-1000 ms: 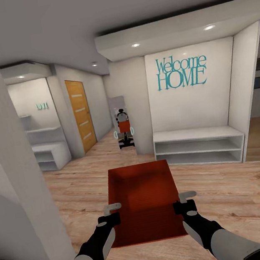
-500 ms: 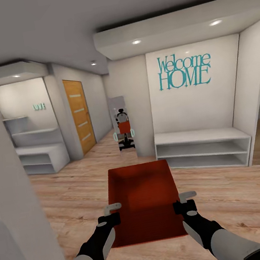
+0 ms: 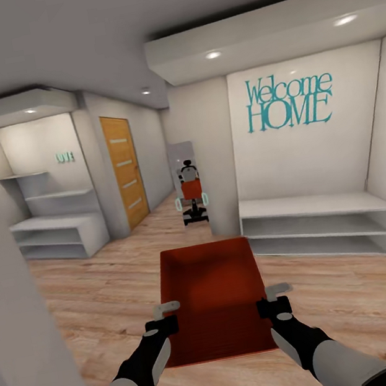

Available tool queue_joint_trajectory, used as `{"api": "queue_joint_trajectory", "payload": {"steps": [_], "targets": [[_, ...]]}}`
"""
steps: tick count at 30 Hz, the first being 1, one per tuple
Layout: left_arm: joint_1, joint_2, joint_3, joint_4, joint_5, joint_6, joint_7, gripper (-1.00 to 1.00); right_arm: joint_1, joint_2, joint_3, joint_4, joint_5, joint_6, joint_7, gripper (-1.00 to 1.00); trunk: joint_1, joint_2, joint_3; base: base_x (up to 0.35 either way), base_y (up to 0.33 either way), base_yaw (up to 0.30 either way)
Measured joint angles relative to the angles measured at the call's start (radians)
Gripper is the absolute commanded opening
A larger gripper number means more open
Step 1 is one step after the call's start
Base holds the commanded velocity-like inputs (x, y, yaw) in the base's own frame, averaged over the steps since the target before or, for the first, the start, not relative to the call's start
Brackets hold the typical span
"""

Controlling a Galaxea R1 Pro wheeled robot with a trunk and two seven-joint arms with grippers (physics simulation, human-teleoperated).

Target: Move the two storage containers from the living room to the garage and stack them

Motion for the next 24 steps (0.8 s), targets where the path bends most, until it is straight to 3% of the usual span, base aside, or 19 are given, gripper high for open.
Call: {"api": "queue_joint_trajectory", "payload": {"steps": [24], "targets": [[0.000,0.000,0.000,0.000,0.000,0.000,0.000,-1.00,0.000,0.000,-0.001,-0.001,0.001,0.001,0.000,-1.00,0.000,0.000,0.000,0.322,0.000,0.012]]}}
